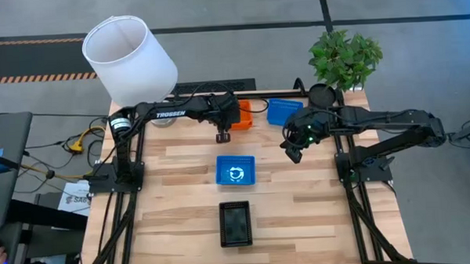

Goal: Stack baskets by color
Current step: Stack the bottom orange bin on the stacked orange bins, then stack the top blue bin on the stacked blue bins

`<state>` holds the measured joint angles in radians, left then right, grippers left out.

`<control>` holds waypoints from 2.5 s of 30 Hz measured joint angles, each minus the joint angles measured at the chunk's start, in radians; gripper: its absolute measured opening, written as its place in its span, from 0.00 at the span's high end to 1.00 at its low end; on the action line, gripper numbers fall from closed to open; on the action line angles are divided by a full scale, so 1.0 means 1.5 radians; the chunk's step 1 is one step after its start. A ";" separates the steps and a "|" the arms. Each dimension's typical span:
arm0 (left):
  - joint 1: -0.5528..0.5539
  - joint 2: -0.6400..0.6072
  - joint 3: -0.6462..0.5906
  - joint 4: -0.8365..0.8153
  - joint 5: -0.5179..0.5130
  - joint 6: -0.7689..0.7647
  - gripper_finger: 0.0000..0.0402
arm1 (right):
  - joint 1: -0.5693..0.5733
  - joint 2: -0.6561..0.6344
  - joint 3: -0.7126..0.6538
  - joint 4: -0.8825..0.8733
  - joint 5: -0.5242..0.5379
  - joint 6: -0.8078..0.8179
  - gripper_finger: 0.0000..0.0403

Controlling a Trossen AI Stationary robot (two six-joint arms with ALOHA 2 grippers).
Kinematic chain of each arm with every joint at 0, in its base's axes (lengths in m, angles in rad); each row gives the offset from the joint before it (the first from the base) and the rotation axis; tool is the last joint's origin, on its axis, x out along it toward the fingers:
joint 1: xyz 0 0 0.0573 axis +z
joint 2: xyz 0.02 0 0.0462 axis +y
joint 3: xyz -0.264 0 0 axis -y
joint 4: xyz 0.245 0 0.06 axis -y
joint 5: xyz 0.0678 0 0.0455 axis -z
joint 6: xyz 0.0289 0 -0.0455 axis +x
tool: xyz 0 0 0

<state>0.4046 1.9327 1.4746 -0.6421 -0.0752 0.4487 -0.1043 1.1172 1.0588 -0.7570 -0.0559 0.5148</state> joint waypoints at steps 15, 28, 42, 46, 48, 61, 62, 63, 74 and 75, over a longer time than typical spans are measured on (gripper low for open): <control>-0.001 -0.004 -0.001 0.001 -0.010 0.019 0.46 | 0.000 0.000 0.000 -0.016 0.000 -0.002 0.98; -0.007 -0.143 -0.001 -0.027 0.098 -0.135 0.22 | -0.007 0.000 0.000 -0.016 0.001 -0.015 0.90; -0.126 -0.402 -0.211 0.011 0.073 -0.377 0.31 | -0.084 0.104 0.000 -0.012 -0.014 -0.145 0.64; -0.178 -0.467 -0.298 0.076 0.023 -0.418 0.33 | -0.128 0.164 0.000 0.003 -0.014 -0.236 0.55; -0.195 -0.487 -0.321 0.103 -0.005 -0.434 0.33 | -0.152 0.195 0.000 0.012 -0.001 -0.278 0.52; -0.220 -0.504 -0.342 0.076 -0.015 -0.482 0.33 | -0.266 0.369 0.079 -0.037 0.100 -0.455 0.47; -0.220 -0.504 -0.342 0.075 -0.013 -0.486 0.33 | -0.270 0.377 0.083 -0.036 0.105 -0.461 0.47; -0.220 -0.504 -0.342 0.075 -0.011 -0.490 0.33 | -0.274 0.385 0.085 -0.033 0.107 -0.469 0.47; -0.219 -0.501 -0.342 0.084 -0.013 -0.503 0.33 | -0.291 0.452 0.091 -0.036 0.159 -0.524 0.50; -0.219 -0.499 -0.342 0.090 -0.013 -0.499 0.33 | -0.291 0.455 0.091 -0.036 0.161 -0.526 0.51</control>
<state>0.0753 1.1850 0.9619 -0.5072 -0.0940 -0.3005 -0.5409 1.8004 1.1951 -0.8106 0.1852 -0.2735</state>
